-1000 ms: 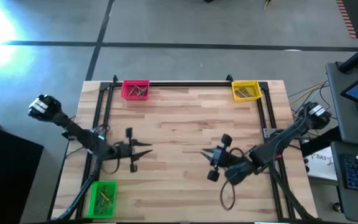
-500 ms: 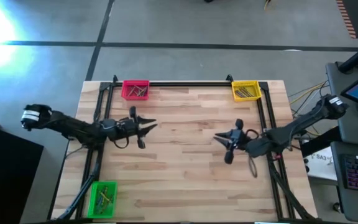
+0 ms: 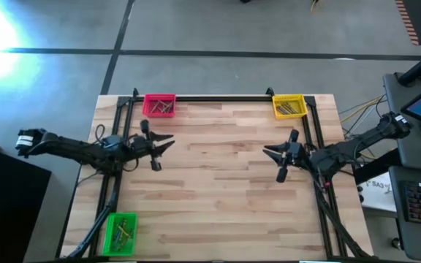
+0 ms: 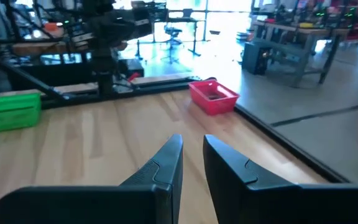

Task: Sort crayons
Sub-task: Return to Home Position

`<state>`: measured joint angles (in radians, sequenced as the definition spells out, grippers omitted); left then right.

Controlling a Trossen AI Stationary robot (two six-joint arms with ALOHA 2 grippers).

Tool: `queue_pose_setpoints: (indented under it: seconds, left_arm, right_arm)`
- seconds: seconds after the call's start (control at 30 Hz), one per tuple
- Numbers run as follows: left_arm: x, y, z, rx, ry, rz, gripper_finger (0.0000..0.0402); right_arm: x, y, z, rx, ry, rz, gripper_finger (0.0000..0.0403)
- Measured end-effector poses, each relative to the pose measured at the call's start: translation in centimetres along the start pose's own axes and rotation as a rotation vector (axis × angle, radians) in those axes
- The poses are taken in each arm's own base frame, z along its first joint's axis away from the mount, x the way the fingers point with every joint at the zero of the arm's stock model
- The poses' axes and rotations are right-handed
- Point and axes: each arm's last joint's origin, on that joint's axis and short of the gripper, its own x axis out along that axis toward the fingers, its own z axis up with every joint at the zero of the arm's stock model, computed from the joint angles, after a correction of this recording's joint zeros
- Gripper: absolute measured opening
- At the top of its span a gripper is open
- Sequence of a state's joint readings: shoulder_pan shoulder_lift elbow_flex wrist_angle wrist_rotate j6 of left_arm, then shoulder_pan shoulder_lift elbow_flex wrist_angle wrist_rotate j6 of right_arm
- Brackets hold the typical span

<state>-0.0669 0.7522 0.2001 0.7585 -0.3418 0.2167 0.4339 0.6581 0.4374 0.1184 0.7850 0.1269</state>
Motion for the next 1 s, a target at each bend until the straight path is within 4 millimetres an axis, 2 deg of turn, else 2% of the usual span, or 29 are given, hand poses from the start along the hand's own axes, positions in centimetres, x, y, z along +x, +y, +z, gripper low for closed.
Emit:
queue_pose_setpoints:
  seconds: [0.17, 0.33, 0.67, 0.77, 0.87, 1.0]
  left_arm:
    - [-1.2, 0.4, -0.1, -0.018, 0.029, -0.038, 0.0075]
    - [-1.8, 0.3, -1.4, -0.001, 0.054, -0.081, 0.0075]
    - [-1.1, -0.2, -3.3, -0.026, 0.180, -0.040, 0.0075]
    - [-0.7, -0.4, -4.0, -0.046, 0.217, -0.018, 0.0075]
    - [-0.3, -0.6, -4.2, -0.074, 0.205, -0.005, 0.0075]
    - [0.0, -0.4, -3.1, -0.044, 0.180, 0.020, 0.0075]
  right_arm:
    - [0.5, -0.6, -0.4, -0.015, 0.014, -0.024, 0.0056]
    - [1.5, -0.6, -2.5, 0.059, 0.027, -0.001, 0.0054]
    - [2.8, -0.4, -5.5, 0.017, 0.058, -0.179, 0.0054]
    - [3.3, -0.5, -5.6, 0.114, 0.058, -0.212, 0.0054]
    - [3.6, -0.2, -5.4, 0.030, 0.081, -0.181, 0.0054]
    - [3.8, 0.2, -3.1, -0.036, 0.043, -0.152, 0.0054]
